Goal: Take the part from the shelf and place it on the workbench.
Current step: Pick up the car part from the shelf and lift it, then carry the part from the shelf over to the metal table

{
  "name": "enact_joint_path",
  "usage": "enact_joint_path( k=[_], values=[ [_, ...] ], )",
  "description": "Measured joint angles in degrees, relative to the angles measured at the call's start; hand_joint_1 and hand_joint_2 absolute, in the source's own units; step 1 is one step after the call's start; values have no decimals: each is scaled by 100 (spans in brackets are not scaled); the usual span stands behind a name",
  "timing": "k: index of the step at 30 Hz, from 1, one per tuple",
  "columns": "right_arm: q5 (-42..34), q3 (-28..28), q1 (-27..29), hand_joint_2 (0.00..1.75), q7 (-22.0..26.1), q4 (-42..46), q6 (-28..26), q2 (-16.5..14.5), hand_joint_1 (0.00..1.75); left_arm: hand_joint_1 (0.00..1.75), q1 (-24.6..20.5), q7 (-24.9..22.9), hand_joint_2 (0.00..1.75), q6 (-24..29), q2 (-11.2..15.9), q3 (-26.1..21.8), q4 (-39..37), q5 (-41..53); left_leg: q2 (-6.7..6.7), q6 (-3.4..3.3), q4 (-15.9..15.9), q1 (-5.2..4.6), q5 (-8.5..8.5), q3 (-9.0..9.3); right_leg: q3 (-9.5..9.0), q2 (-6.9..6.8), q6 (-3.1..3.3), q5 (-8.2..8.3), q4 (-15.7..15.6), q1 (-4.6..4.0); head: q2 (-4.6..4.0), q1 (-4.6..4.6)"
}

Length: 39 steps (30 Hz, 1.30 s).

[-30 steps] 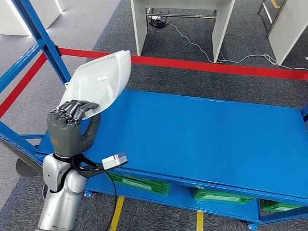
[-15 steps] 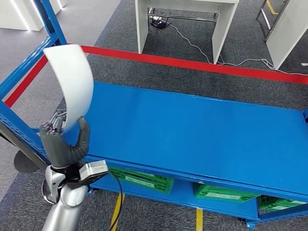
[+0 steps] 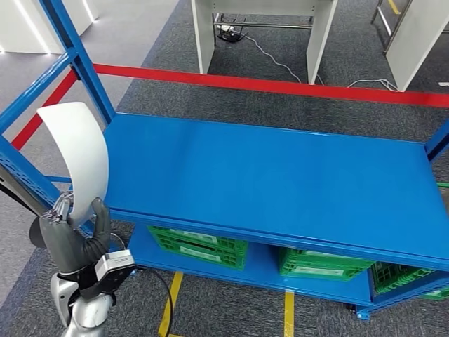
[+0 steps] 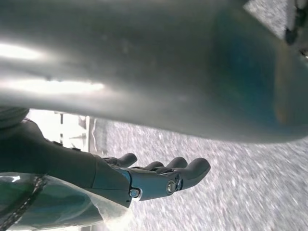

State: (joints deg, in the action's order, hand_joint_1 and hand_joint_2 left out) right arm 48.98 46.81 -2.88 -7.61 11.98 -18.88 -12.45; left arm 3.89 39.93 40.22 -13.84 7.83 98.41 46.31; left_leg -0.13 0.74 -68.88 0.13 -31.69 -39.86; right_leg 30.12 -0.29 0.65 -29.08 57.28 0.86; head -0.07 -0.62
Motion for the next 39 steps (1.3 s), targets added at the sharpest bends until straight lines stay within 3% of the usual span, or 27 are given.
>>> enact_joint_path(
  k=[1, 2, 3, 5, 7, 9, 11, 12, 14, 16, 17, 18, 19, 21, 23, 24, 26, 27, 28, 31, 32, 33, 34, 36, 38, 39],
  values=[
    [-16, 4, 2, 0, -1, 0, -5, -5, 0, 175, 26, 0, 175, 0, -2, -31, 7, 4, 0, 15, -346, 4, -190, -53, 57, -9, 3, 52, 8, -4, 0, -1],
    [-31, 12, 3, 0, -1, 0, -17, -7, 0, 175, 55, 0, 175, 0, -6, -61, 14, 19, 1, 17, -545, 6, -251, -33, 123, -15, 3, 101, 18, -10, 0, -1],
    [-38, 21, 3, 0, -1, 0, -50, -8, 0, 175, 84, 0, 175, 0, -11, -91, 28, 36, 1, 8, -530, 7, -197, 88, 193, -18, 1, 148, 30, -16, 0, -1],
    [-13, 38, 0, 0, -2, 1, -206, -18, 0, 175, 138, 1, 175, 0, -25, -143, 92, 83, -1, -50, 103, 1, 64, 604, 299, -15, -12, 224, 49, -30, 0, -1],
    [34, 43, -6, 0, -2, 2, -417, -39, 0, 175, 182, 2, 175, 0, -38, -196, 191, 146, -3, -122, 894, -22, 172, 1118, 357, -8, -50, 290, 59, -54, 0, 4],
    [61, 44, -17, 0, -2, 2, -541, -52, 0, 175, 253, 4, 175, 0, -50, -265, 285, 226, -3, -167, 1198, -51, 160, 1267, 383, -6, -118, 366, 51, -55, 0, 5],
    [111, 44, -26, 0, -2, 2, -570, -54, 0, 175, 351, 4, 175, 0, -75, -346, 365, 260, 11, -210, 1254, -52, 242, 1224, 404, 3, -194, 400, 49, -38, 0, 5],
    [148, 44, -32, 0, -1, 2, -572, -55, 0, 175, 391, 4, 175, 0, -90, -382, 404, 254, 21, -243, 1283, -42, 304, 1187, 451, 14, -227, 305, 114, -37, 0, 15],
    [210, 43, -44, 0, 0, 2, -574, -54, 0, 175, 454, 4, 175, 0, -109, -437, 476, 236, 38, -298, 1321, -22, 444, 1066, 631, 33, -272, -152, 558, -32, 0, 35],
    [231, 43, -59, 0, 0, 2, -575, -54, 0, 175, 514, 4, 175, 0, -120, -485, 513, 234, 37, -316, 1310, -31, 568, 898, 831, 31, -304, -624, 1282, -27, 0, 47],
    [233, 42, -65, 0, 0, 2, -575, -54, 0, 175, 541, 4, 175, 0, -125, -508, 522, 234, 39, -311, 1304, -35, 631, 809, 858, 31, -315, -699, 1542, -26, 0, 46],
    [234, 42, -68, 0, 0, 3, -575, -54, 0, 175, 559, 4, 175, 0, -129, -527, 528, 234, 40, -302, 1293, -36, 693, 721, 795, 29, -322, -642, 1621, -26, 0, 45],
    [235, 42, -72, 0, -3, 4, -575, -54, 0, 175, 571, 4, 175, 0, -132, -542, 535, 234, 41, -288, 1279, -34, 751, 635, 630, 28, -326, -491, 1495, -24, 0, 46],
    [237, 40, -89, 0, -17, 8, -575, -54, 0, 175, 586, 4, 175, 0, -138, -571, 556, 234, 38, -246, 1228, -35, 846, 490, 60, 24, -324, -238, 747, -20, 0, 49],
    [240, 38, -114, 0, -27, 11, -575, -54, 0, 175, 598, 4, 175, 0, -143, -596, 592, 233, 38, -189, 1173, -51, 932, 406, -410, 34, -283, -281, 24, -26, 0, 44],
    [241, 37, -121, 0, -23, 13, -575, -54, 0, 175, 604, 4, 175, -1, -144, -604, 608, 233, 39, -161, 1164, -56, 979, 389, -488, 39, -249, -339, -135, -36, 0, 41],
    [242, 37, -120, 0, -14, 13, -576, -55, 0, 175, 616, 4, 175, -1, -144, -617, 625, 233, 35, -100, 1160, -42, 1052, 364, -428, 25, -150, -296, -173, -45, 0, 45],
    [241, 37, -120, 0, -10, 14, -577, -55, 0, 175, 626, 4, 175, -1, -143, -623, 632, 233, 30, -67, 1119, -31, 984, 334, -381, 9, -91, -245, -170, -45, 0, 42],
    [241, 38, -121, 0, -11, 14, -578, -56, 0, 175, 635, 4, 175, 0, -143, -630, 639, 232, 25, -34, 986, -21, 800, 289, -321, -9, -38, -184, -173, -40, 0, 33],
    [254, 37, -121, 0, -11, 15, -606, -56, 0, 175, 658, 4, 175, 0, -142, -649, 652, 217, 22, 45, -28, 6, -89, 98, -102, -46, 30, 15, -166, -46, 0, 6],
    [264, 35, -120, 0, -12, 15, -645, -56, 0, 175, 669, 4, 175, 0, -142, -652, 652, 201, 22, 58, -348, 11, -228, 80, -24, -54, 30, 84, -154, -53, 0, 6],
    [253, 36, -122, 0, -13, 15, -687, -56, 0, 175, 683, 4, 175, 0, -142, -651, 652, 182, 22, 59, -506, 14, -221, 130, 60, -59, 26, 150, -136, -60, 0, 5],
    [206, 42, -128, 0, -13, 15, -706, -56, 0, 175, 696, 4, 175, -1, -142, -642, 649, 168, 22, 47, -454, 15, -106, 270, 150, -59, 19, 213, -112, -67, 0, 6],
    [17, 95, -162, 0, -14, 17, -613, -56, 0, 175, 695, 4, 175, -2, -142, -602, 638, 203, 13, -19, 229, 7, 152, 805, 321, -52, -6, 320, -68, -82, 0, 6],
    [-129, 175, -207, 0, -17, 20, -446, -55, 0, 175, 648, 5, 175, -3, -144, -539, 596, 275, 0, -98, 1055, -17, 148, 1328, 421, -45, -56, 422, -45, -97, 0, 11],
    [-158, 208, -223, 0, -19, 21, -388, -54, 0, 175, 621, 5, 175, -4, -146, -518, 564, 292, -4, -128, 1280, -37, 101, 1447, 449, -46, -89, 475, -44, -93, 0, 11]
  ],
)
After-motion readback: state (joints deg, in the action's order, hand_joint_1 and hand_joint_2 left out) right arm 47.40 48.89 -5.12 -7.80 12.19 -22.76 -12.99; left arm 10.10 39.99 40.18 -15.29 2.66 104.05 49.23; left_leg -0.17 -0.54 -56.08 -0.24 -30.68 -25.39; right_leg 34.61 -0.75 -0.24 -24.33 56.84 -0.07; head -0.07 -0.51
